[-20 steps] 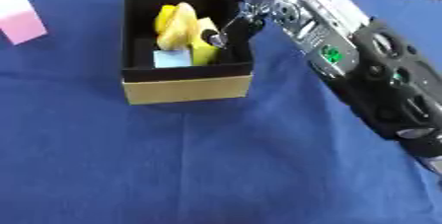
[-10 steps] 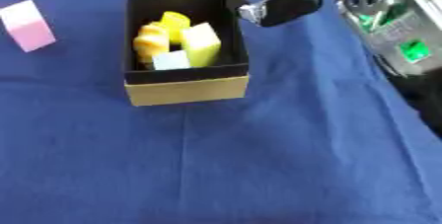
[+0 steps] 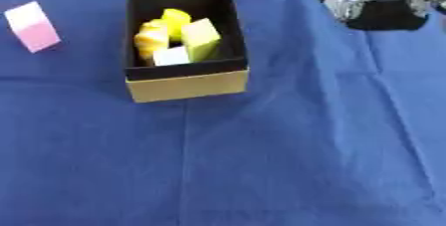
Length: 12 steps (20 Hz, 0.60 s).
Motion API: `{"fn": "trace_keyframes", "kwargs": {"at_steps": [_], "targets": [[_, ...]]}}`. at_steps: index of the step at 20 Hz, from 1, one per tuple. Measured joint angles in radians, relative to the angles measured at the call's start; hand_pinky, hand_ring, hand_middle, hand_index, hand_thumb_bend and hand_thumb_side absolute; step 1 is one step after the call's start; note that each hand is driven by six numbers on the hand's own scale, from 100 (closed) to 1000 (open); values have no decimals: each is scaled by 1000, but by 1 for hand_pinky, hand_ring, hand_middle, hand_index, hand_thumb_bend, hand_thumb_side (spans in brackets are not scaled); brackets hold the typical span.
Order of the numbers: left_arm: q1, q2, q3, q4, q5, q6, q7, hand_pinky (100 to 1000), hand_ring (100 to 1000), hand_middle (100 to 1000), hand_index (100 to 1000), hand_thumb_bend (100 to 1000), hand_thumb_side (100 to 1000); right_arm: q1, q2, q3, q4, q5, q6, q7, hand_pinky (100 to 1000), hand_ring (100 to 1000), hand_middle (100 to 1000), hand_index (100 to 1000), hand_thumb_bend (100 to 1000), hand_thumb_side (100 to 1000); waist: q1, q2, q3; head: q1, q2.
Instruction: Pick up objects on the table and place them in the box.
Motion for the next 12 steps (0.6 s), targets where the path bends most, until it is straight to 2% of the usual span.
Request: {"fn": "trace_keyframes", "kwargs": {"at_steps": [4, 6, 9, 12], "targets": [[14, 160, -7, 1, -50, 161, -76, 820, 646, 615, 853, 307, 533, 134, 39, -46, 0, 29, -51, -122, 793, 835, 744, 810, 100, 100, 9, -5, -24, 36, 10], [5, 229, -15, 23, -74, 216, -133, 827, 677, 643, 859, 335, 531, 179, 68, -58, 0, 56, -67, -175, 793, 835, 744, 810, 100, 100, 14, -7, -34, 52, 10], [-34, 315, -37, 94, -110, 246, -244, 843, 734, 692, 873, 398, 519, 219, 104, -66, 0, 100, -84, -232, 793, 833, 744, 810, 100, 100, 22, -7, -46, 70, 14], [-98, 374, -68, 190, -137, 242, -372, 851, 754, 713, 882, 432, 505, 235, 125, -66, 0, 135, -102, -267, 793, 831, 742, 808, 100, 100, 28, -7, -56, 83, 19]]}}
